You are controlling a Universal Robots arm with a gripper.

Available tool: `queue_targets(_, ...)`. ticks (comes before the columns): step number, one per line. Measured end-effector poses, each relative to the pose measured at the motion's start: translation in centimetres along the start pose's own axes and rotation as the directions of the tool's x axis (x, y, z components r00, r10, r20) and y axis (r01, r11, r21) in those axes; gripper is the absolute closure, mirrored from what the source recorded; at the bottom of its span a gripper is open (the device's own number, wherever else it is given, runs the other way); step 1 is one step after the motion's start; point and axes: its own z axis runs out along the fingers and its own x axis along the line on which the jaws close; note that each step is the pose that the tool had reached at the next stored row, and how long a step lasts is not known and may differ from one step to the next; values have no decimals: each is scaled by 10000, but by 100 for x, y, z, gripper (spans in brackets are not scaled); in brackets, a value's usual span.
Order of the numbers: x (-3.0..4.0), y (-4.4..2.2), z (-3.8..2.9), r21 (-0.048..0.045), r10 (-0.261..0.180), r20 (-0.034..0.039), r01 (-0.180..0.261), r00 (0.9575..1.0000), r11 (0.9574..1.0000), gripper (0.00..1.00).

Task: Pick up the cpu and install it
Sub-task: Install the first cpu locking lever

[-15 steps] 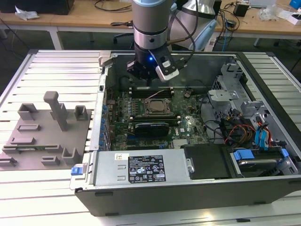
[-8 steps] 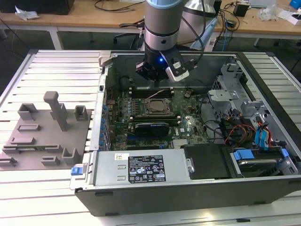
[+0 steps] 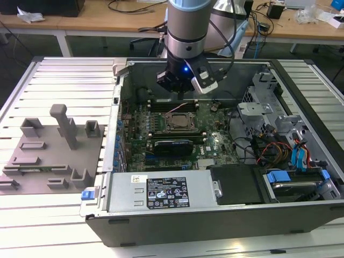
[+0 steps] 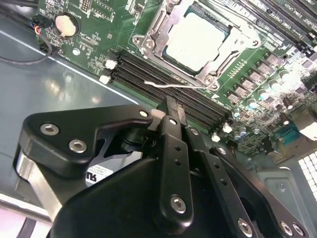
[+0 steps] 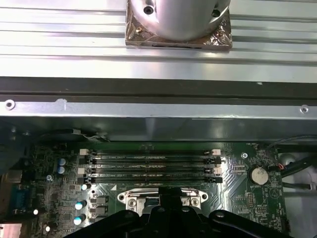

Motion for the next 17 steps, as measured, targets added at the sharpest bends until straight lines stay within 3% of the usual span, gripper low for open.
queue_targets(7,0,-15,62,111,34,10,-34,10000,9999,89)
queue_targets(10,1,-22,86,146,331,84,-333,9994,9993,89)
queue_targets(12,3,-27,110,212,608,191,-612,9980,9979,89)
queue_targets(14,12,-31,123,199,558,403,-567,9976,9982,89)
queue_targets(17,29,-37,148,188,512,595,-524,9969,9984,89)
